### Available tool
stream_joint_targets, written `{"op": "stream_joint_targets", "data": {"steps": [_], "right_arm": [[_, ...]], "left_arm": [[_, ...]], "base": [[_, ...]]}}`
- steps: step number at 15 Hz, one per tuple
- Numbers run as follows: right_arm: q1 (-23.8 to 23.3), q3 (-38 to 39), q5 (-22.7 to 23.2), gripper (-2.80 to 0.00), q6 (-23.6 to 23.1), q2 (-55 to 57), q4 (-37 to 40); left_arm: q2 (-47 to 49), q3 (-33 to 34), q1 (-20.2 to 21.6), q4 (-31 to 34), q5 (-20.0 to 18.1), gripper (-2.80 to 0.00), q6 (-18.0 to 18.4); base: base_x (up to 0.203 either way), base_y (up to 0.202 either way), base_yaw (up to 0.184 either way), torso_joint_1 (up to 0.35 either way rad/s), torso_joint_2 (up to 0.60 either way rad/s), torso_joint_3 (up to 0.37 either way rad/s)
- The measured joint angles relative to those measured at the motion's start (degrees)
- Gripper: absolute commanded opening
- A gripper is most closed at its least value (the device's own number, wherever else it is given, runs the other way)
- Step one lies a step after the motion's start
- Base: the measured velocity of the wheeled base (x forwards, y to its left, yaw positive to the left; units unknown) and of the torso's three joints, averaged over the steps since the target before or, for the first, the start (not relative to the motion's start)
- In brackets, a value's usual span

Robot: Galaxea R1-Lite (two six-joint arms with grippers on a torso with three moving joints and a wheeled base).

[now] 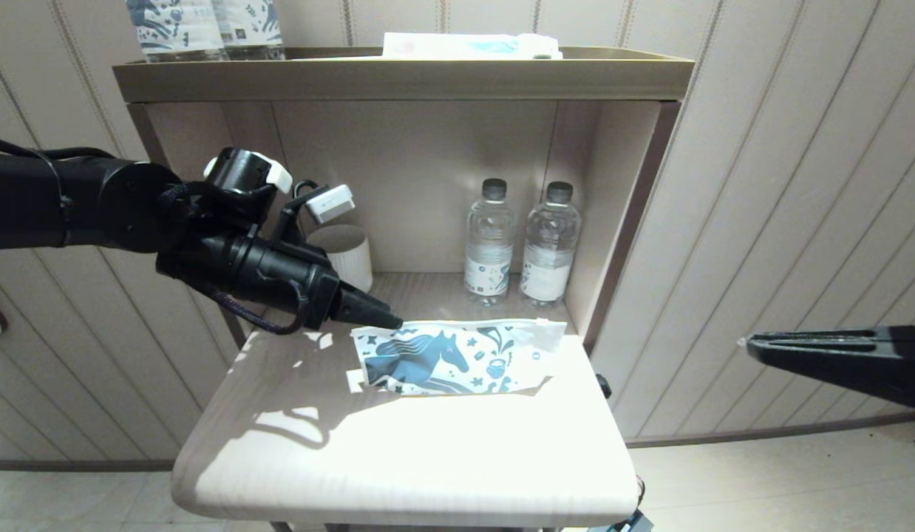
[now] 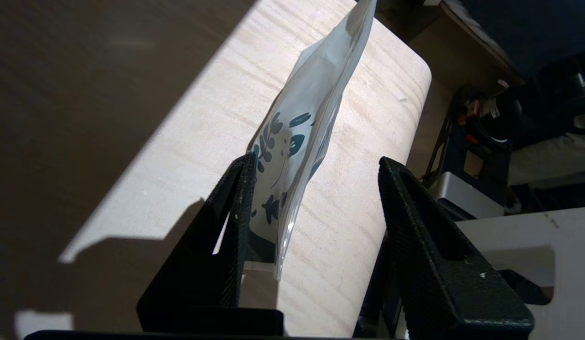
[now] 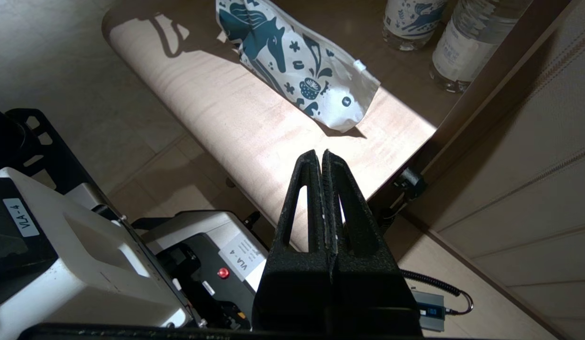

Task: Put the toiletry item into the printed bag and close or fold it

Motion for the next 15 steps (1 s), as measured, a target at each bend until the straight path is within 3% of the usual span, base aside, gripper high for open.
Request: {"op": "stream_joint_targets", "data": {"steps": [4,5,9,11,13,15], "right_arm": [[-0.02,0.39,0.11,-2.80,0.06,-0.41,0.00],[-0.07,0.42,0.11,-2.80,0.11,-0.60,-0.10],[-0.10,1.18,-0.01,-2.80,0.21,-1.88,-0.23],[-0.63,2.22,-0.60,-2.80,0.38,-4.11,0.17],[-2.45,3.69,-2.39,-2.80,1.79,-7.51,1.52],[-5.18,5.28,-3.54,-2.80,2.91,-12.55,4.70]], "left_arm": [[-6.11,1.90,1.87,1.84,0.11,0.00,0.08],[-9.08,4.14,2.20,2.77,0.13,-2.80,0.19],[-23.96,16.04,2.70,5.05,0.27,-2.80,-0.21],[-33.24,20.95,2.72,6.66,2.95,-2.80,-2.41],[-42.45,24.31,2.78,7.84,10.11,-2.80,-7.85],[-51.50,26.80,2.81,9.32,21.30,-2.80,-14.26]], "base": [[0.000,0.000,0.000,0.000,0.00,0.000],[0.000,0.000,0.000,0.000,0.00,0.000],[0.000,0.000,0.000,0.000,0.00,0.000],[0.000,0.000,0.000,0.000,0.00,0.000],[0.000,0.000,0.000,0.000,0.00,0.000],[0.000,0.000,0.000,0.000,0.00,0.000]]}}
